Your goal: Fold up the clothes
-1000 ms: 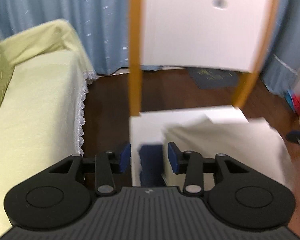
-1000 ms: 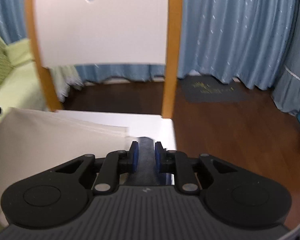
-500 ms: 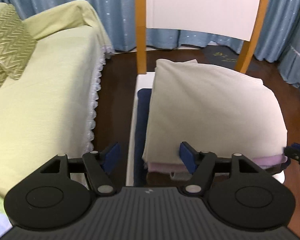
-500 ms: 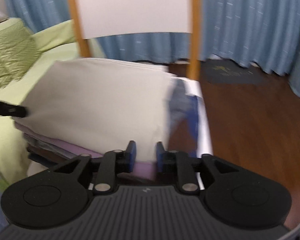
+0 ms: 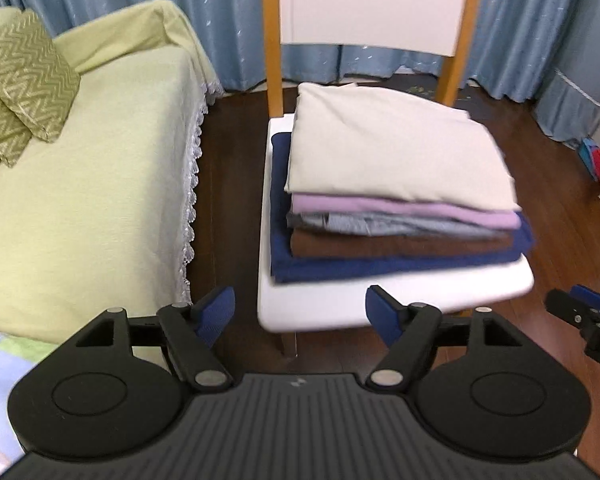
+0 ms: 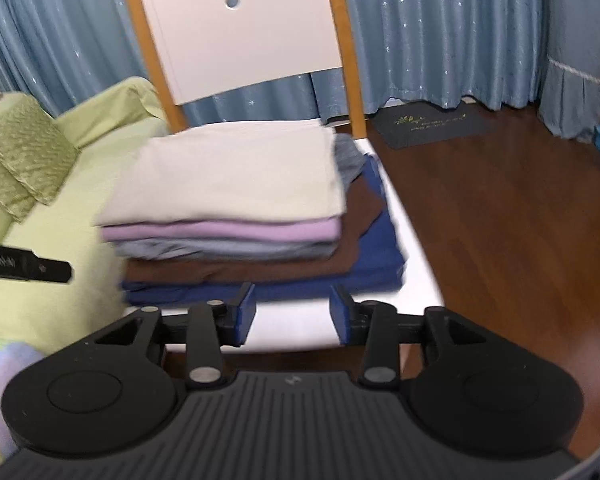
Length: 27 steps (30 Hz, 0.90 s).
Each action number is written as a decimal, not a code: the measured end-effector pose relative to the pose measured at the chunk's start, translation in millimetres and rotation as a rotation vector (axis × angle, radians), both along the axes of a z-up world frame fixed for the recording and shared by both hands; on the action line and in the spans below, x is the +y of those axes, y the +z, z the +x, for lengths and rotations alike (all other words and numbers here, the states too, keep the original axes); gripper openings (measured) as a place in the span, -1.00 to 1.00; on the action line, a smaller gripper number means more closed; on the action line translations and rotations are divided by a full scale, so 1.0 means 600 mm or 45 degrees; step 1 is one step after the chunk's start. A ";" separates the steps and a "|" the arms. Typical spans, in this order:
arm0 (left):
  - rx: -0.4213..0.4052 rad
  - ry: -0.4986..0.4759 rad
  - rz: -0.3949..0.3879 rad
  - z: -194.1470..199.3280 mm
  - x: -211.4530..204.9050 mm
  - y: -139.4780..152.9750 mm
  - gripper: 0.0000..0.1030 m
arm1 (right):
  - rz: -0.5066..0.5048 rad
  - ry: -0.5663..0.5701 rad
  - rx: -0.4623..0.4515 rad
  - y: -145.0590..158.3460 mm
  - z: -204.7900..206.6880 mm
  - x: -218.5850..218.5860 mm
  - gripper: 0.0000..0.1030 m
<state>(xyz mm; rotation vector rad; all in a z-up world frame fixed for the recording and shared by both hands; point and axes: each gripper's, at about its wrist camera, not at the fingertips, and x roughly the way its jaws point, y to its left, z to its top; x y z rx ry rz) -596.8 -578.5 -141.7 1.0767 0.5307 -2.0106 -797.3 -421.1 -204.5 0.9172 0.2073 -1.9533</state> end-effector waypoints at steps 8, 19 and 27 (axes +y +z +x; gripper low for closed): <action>0.041 0.097 -0.210 0.131 0.145 0.167 0.85 | -0.160 -0.038 0.082 0.174 0.152 0.097 0.98; 0.131 0.107 -0.101 0.232 0.268 0.327 0.86 | -0.287 -0.033 0.094 0.363 0.255 0.216 0.98; 0.195 0.113 -0.083 0.221 0.311 0.352 0.86 | -0.106 -0.007 0.275 0.413 0.291 0.262 0.98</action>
